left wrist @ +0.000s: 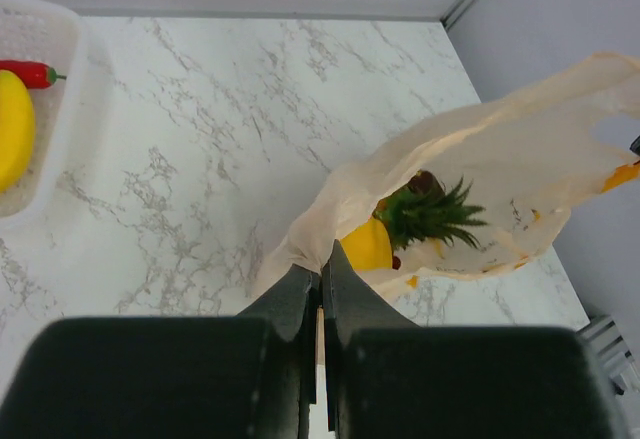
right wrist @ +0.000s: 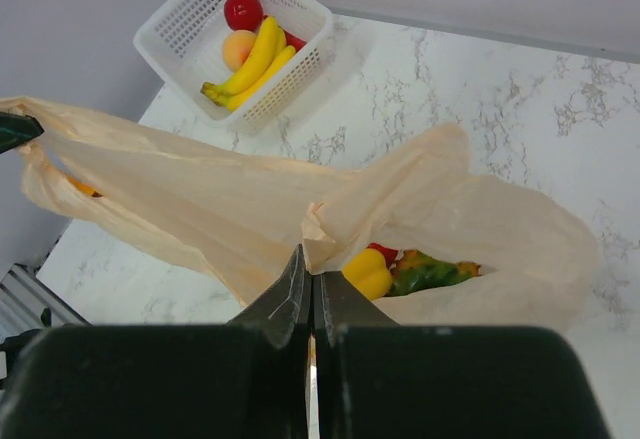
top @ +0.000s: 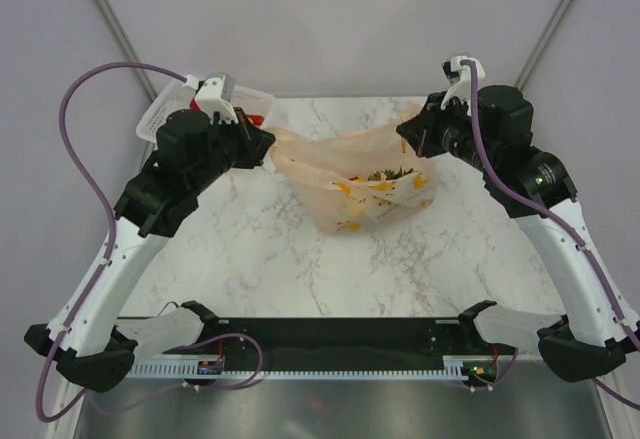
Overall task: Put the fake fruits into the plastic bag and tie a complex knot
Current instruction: Adjust the plastic bag at the center of the board.
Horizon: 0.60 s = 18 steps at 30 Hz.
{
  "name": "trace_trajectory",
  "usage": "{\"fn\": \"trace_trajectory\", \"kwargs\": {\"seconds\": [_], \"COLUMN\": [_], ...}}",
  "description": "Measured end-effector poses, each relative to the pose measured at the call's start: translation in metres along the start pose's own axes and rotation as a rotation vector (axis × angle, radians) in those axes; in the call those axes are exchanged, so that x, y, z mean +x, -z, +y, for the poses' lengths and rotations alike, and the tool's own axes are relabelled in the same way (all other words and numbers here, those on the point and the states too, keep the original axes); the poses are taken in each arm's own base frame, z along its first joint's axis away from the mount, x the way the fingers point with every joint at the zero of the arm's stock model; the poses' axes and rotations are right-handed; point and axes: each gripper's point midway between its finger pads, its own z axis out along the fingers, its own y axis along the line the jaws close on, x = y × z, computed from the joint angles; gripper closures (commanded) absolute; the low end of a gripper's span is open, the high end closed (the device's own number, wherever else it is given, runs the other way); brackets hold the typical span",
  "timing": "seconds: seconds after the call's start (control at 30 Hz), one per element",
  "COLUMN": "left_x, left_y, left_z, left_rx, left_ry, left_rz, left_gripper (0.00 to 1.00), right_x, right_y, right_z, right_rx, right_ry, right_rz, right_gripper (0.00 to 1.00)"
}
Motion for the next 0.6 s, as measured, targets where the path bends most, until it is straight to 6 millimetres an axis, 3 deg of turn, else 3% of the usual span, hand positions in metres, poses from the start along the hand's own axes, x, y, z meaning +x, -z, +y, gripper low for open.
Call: {"fn": "trace_trajectory", "kwargs": {"seconds": [0.2, 0.6], "left_x": [0.023, 0.008], "left_y": [-0.020, -0.027], "left_z": [0.000, 0.013], "left_rx": [0.023, -0.007], "left_ry": [-0.008, -0.039], "left_rz": [0.058, 0.005], "left_gripper": [0.98, 0.97], "right_x": [0.006, 0.004], "right_y": [-0.004, -0.003], "right_z": [-0.009, -0.009], "right_rx": [0.036, 0.037], "right_ry": [0.011, 0.013], "right_rz": [0.008, 0.001], "right_gripper": [1.00, 1.00]}}
